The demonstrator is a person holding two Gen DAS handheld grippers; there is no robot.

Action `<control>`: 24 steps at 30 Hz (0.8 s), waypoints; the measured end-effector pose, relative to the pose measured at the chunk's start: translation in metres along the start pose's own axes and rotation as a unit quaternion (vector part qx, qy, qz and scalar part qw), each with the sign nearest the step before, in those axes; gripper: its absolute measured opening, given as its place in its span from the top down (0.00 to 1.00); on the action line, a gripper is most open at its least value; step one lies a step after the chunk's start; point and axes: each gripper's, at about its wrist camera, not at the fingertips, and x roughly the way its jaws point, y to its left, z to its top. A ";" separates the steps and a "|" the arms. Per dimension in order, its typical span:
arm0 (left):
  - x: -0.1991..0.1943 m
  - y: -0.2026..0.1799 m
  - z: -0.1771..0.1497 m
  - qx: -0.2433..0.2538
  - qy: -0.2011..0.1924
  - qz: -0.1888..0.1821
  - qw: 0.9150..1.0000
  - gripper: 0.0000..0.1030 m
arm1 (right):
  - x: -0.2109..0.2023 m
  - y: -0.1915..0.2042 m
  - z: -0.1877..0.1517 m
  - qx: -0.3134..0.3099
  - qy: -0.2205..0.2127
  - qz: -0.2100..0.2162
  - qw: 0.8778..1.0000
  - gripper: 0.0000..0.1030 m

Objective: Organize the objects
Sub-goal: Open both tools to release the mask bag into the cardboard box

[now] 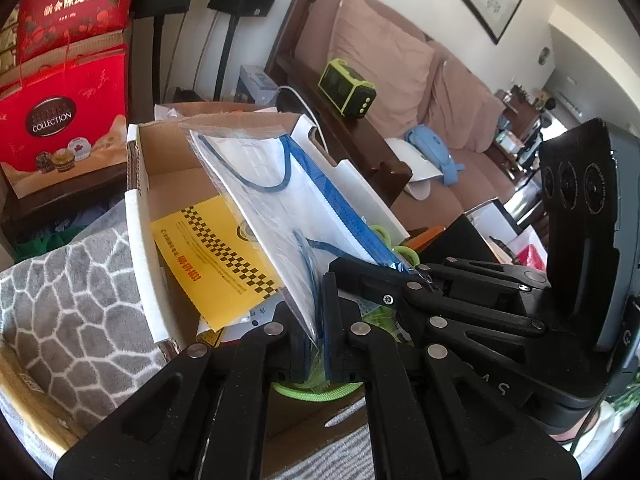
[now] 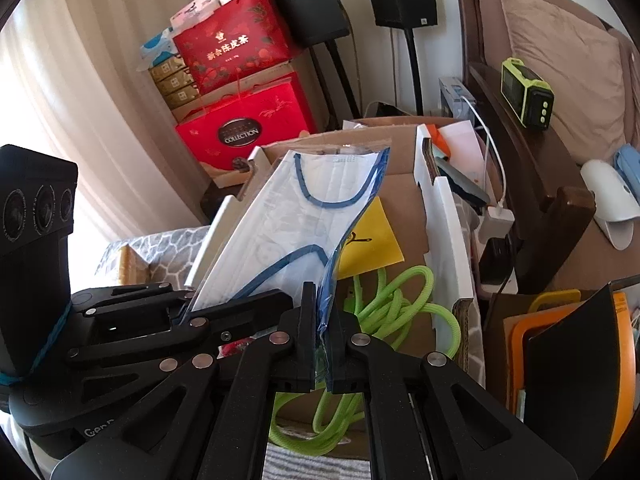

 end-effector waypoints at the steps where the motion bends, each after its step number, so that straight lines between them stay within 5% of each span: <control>1: 0.001 0.001 0.000 0.000 0.001 0.000 1.000 0.94 | 0.001 -0.001 0.000 0.002 0.000 0.000 1.000 0.96; 13: -0.012 0.018 0.003 -0.012 -0.015 0.036 0.999 0.63 | 0.004 0.000 0.003 -0.006 0.002 -0.028 1.000 0.91; 19: -0.018 0.027 0.004 -0.029 -0.011 0.060 0.998 0.60 | 0.007 0.007 0.004 -0.019 0.006 -0.048 0.999 0.90; 24: -0.027 0.028 0.007 -0.029 -0.016 0.074 0.997 0.52 | 0.003 0.011 0.006 -0.028 0.000 -0.071 0.997 0.64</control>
